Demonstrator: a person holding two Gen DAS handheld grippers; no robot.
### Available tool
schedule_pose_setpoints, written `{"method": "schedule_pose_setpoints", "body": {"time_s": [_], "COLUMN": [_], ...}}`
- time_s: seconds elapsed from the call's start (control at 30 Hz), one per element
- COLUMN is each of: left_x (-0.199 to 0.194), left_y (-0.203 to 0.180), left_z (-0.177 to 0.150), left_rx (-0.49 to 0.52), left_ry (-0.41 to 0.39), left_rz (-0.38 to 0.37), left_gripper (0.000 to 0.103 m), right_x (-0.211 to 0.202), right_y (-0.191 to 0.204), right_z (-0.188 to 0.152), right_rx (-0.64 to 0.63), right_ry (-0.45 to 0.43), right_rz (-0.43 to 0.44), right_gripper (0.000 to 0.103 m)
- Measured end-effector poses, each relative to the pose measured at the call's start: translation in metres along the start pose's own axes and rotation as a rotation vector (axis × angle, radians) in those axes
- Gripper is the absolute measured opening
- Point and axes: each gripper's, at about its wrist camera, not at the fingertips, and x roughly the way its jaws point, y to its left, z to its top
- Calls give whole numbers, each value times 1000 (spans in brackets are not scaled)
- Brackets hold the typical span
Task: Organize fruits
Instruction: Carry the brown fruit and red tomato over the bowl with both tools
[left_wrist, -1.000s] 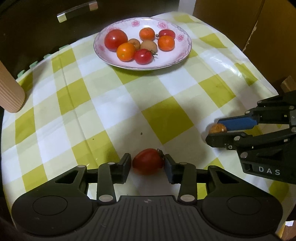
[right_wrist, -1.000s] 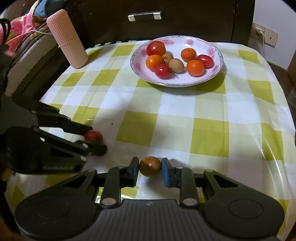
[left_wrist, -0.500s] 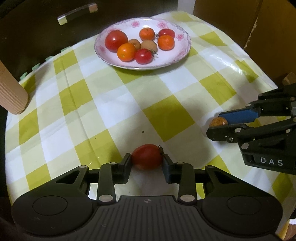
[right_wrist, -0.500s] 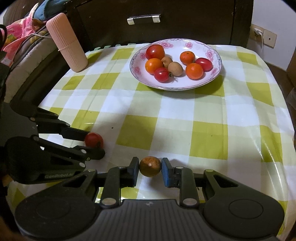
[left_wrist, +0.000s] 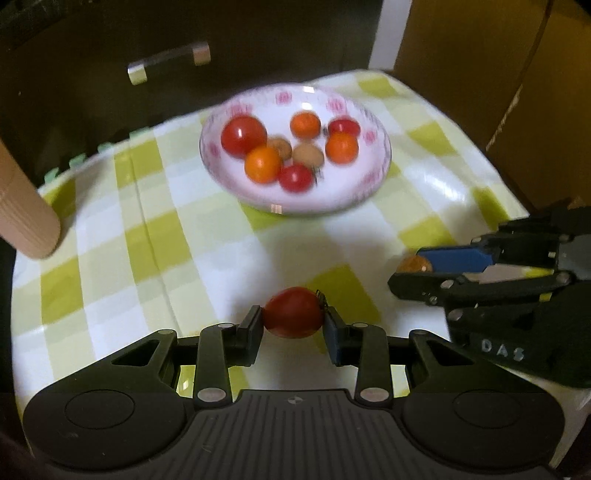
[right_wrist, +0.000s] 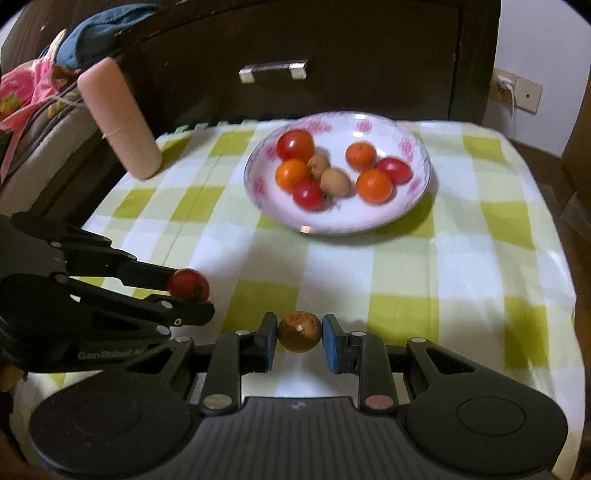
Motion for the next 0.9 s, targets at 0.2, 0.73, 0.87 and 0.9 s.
{"method": "schedule_pose_setpoints", "body": {"time_s": [0.2, 0.73, 0.87, 0.9], "left_x": [3, 30, 36, 38], "left_y": [-3, 10, 11, 11], "left_z": [35, 71, 75, 76], "left_rx": [-14, -54, -56, -56], "left_ry": [-49, -67, -70, -69], "left_rz": [8, 43, 54, 56], "left_gripper": [43, 43, 42, 42], "right_x": [1, 30, 37, 39], "right_y": [-11, -35, -37, -38], "right_z": [24, 69, 74, 75], "right_rx": [20, 37, 43, 45], "right_ry": [-49, -89, -92, -91], "right_rz": [-30, -67, -74, -74], "right_gripper": [26, 26, 26, 26]}}
